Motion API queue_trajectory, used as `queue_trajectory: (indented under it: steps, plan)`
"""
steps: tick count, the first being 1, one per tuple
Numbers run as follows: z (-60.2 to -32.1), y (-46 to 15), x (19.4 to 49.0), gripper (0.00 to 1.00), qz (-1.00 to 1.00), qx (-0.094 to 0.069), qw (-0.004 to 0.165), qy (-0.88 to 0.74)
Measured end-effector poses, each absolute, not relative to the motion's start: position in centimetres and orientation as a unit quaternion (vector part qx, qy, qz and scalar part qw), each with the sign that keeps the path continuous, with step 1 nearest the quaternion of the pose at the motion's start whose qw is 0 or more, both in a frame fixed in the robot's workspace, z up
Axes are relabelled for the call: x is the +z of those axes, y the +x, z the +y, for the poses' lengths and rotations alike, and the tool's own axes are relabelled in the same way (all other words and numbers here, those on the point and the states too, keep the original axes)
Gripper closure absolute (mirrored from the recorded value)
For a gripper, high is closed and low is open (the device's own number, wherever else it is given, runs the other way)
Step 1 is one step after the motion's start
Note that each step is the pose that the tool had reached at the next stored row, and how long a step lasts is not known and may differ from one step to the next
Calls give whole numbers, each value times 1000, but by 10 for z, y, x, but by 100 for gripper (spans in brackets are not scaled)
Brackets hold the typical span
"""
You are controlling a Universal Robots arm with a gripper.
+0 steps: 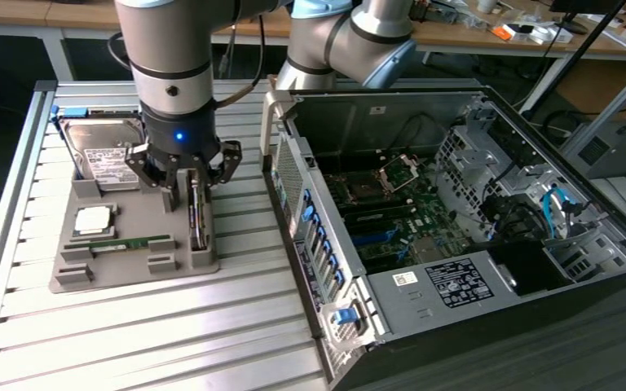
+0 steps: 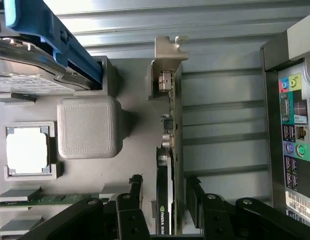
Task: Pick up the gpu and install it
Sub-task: 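Pick up the gpu and move the gpu toward the slot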
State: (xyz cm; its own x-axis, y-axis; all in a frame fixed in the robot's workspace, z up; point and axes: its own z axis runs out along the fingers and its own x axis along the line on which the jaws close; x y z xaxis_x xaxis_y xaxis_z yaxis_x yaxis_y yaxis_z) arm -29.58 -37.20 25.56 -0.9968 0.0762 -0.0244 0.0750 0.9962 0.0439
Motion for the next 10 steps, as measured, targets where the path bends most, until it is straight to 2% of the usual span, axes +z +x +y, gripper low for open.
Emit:
queue_trajectory:
  steps: [10]
  plan:
    - [-362, -296, 245, 52, 999, 22, 13, 38]
